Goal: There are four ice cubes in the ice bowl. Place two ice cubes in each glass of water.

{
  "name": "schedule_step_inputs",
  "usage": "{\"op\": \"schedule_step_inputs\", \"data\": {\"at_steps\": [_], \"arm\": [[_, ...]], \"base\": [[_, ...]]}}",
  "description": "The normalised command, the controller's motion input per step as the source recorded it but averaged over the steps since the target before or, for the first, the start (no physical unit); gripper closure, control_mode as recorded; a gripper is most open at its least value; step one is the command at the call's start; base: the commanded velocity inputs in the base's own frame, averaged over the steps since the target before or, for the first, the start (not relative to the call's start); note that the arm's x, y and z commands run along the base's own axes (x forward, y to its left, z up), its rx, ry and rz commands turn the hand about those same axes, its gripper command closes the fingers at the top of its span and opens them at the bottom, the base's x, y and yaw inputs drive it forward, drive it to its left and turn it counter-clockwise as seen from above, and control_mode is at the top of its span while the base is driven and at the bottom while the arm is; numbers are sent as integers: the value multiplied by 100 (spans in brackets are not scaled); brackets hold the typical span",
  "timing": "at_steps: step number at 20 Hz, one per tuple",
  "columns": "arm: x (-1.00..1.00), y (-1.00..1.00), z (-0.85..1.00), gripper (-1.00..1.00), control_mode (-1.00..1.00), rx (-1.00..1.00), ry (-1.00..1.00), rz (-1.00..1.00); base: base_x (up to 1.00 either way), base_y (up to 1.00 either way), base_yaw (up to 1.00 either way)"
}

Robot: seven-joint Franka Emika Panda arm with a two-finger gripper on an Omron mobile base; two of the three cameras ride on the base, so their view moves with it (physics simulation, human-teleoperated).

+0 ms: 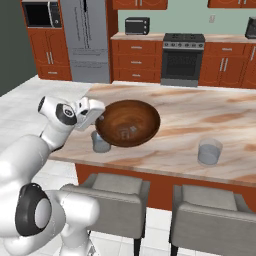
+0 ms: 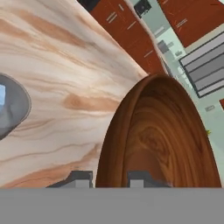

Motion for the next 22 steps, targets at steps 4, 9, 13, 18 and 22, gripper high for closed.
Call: {"op": "schedule_step_inputs", "data": {"at_steps": [4,9,13,18,22], "arm": [[-4,-1,0,100,-100,5,-19,0],[-1,0,0,100,100,1,-4,0],[0,0,0,100,100,0,0,0],[0,0,0,100,100,0,0,0],[0,0,0,100,100,0,0,0]], "base": [[0,0,0],[-7,-24,0],[-5,-55,0],[0,-50,-2],[-10,-41,-1]]}}
